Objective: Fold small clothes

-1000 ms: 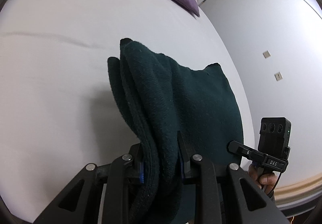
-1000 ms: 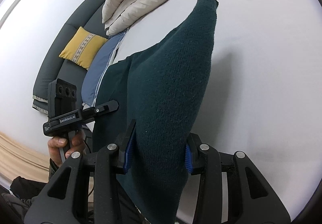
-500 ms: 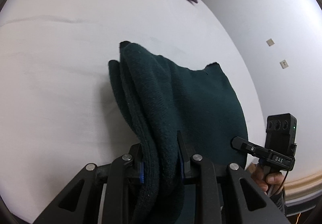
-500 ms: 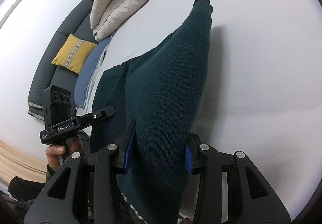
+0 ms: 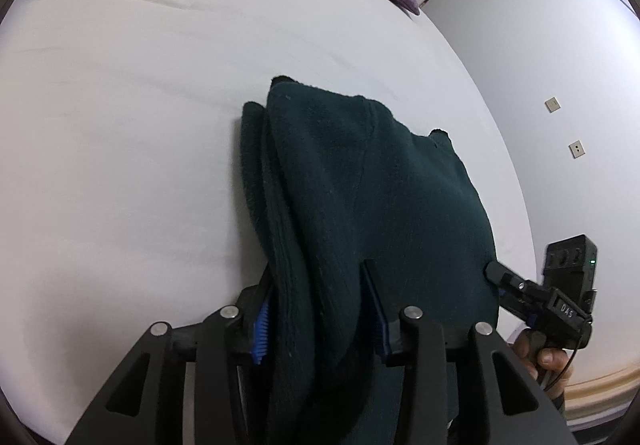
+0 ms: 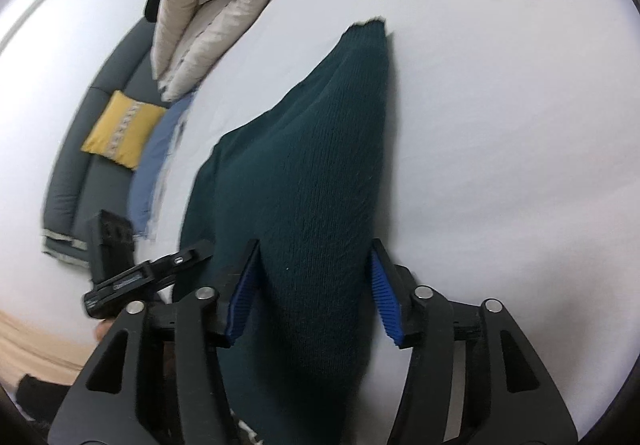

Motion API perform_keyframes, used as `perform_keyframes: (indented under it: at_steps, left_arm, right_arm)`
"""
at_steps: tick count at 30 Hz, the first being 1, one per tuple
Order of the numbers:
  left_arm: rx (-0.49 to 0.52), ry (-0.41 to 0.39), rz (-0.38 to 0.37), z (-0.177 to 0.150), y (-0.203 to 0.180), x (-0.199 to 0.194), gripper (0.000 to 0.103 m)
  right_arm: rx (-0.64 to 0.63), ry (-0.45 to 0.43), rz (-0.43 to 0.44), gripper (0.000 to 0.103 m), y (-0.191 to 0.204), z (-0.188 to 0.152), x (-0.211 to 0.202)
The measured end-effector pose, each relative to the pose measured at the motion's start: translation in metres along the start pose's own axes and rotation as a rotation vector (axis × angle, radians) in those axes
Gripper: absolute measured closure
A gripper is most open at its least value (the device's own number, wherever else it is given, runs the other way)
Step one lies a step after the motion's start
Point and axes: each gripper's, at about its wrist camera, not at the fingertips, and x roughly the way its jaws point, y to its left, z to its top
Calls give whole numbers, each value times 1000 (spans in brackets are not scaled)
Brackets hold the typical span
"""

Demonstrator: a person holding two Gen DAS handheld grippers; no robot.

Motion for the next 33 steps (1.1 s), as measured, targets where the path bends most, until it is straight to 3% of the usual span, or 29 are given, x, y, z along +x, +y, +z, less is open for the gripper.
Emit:
perform_keyframes:
  at_steps: [3,6,8,11,13,15,17,22,25,28,30,33]
  left_arm:
    - [22,-38,41,-4,-5,-12,61]
    - [77,-124,125,-11,-17,-34,61]
    - [123,-193,187,-18,-26,-52,54]
    - [197,-320,285,-30,-45,-76,30]
    - [258,-433,370,-42,-60,-94,2]
    - [329,-560,442,-56,-76,-110,0]
    - [389,-644,504,-68,-90,-121,0]
    - [443,-752,620,-79,-111,-141,0]
    - [438,-844,649,-91,-121,-160,0]
    - [416,-859,624,-93,-124,-175,0]
    - [380,-791,644,-86,-123,-176,0]
    - [353,-750,657,-83,-119,-170,0]
  right_arm:
    - [-16,-67,-97,49,3,3,-19]
    - [-34,-135,-249,49,12,5,-37]
    - [-66,-190,-341,49,17,-1,-55]
    - [-141,-267,-400,46,35,-14,-78]
    - [-199,-321,-430,32,54,-25,-88]
    - [-259,-385,-459,19,76,-42,-95]
    - [-328,-434,-480,16,100,-55,-99]
    - [-430,-481,-560,8,145,-71,-103]
    - [-438,-595,-574,0,163,-84,-116]
    - [-467,-652,-567,0,176,-89,-123]
    - [-488,-673,-580,0,184,-93,-129]
    - [-475,-684,-585,0,190,-98,-139]
